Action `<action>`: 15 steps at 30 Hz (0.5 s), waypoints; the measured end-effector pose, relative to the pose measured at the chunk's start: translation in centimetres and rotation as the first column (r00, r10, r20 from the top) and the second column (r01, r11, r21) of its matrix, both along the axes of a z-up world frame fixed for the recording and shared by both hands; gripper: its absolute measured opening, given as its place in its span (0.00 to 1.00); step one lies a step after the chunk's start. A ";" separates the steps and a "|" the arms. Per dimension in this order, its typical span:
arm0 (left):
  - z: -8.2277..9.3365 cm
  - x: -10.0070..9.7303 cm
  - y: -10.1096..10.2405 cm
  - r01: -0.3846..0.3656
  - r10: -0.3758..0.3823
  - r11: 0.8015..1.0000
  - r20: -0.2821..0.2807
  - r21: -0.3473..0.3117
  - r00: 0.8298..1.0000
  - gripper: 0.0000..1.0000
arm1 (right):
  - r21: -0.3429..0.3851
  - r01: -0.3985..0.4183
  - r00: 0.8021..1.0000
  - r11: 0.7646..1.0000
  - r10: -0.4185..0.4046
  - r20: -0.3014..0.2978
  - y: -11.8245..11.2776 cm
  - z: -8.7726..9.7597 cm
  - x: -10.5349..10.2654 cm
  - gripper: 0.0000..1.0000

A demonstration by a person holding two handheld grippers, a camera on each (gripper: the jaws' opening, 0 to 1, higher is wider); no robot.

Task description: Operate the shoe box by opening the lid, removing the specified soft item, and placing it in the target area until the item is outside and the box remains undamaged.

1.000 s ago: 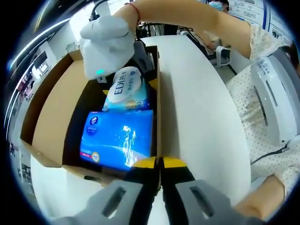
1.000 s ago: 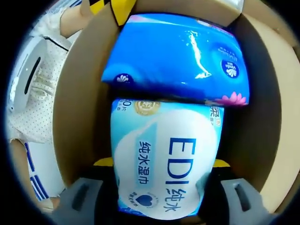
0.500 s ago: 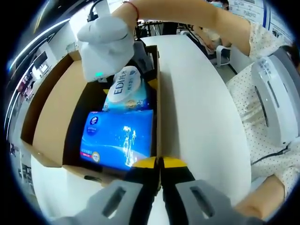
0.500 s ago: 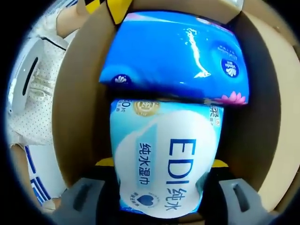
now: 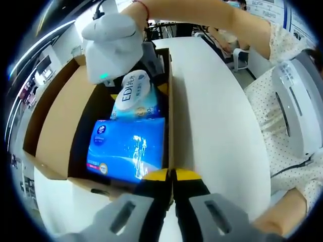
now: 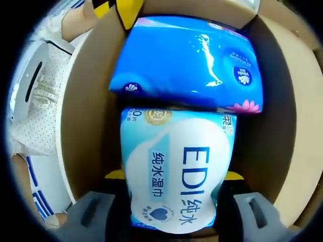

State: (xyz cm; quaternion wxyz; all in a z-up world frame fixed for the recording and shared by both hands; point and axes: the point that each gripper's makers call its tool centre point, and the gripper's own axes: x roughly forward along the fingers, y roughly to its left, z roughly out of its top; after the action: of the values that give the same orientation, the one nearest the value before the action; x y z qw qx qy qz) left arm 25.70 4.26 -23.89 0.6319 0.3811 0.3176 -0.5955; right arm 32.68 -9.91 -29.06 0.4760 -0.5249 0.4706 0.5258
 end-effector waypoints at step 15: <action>0.0 0.0 0.0 0.003 -0.003 1.000 0.000 0.000 1.000 0.02 | 0.016 0.005 1.000 1.000 -0.005 0.020 0.1 1.3 0.6 0.65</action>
State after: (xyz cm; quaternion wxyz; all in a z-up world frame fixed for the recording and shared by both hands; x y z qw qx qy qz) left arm 25.71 4.28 -23.88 0.6311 0.3817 0.3170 -0.5962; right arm 33.24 -9.84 -27.81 0.4862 -0.5249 0.4630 0.5232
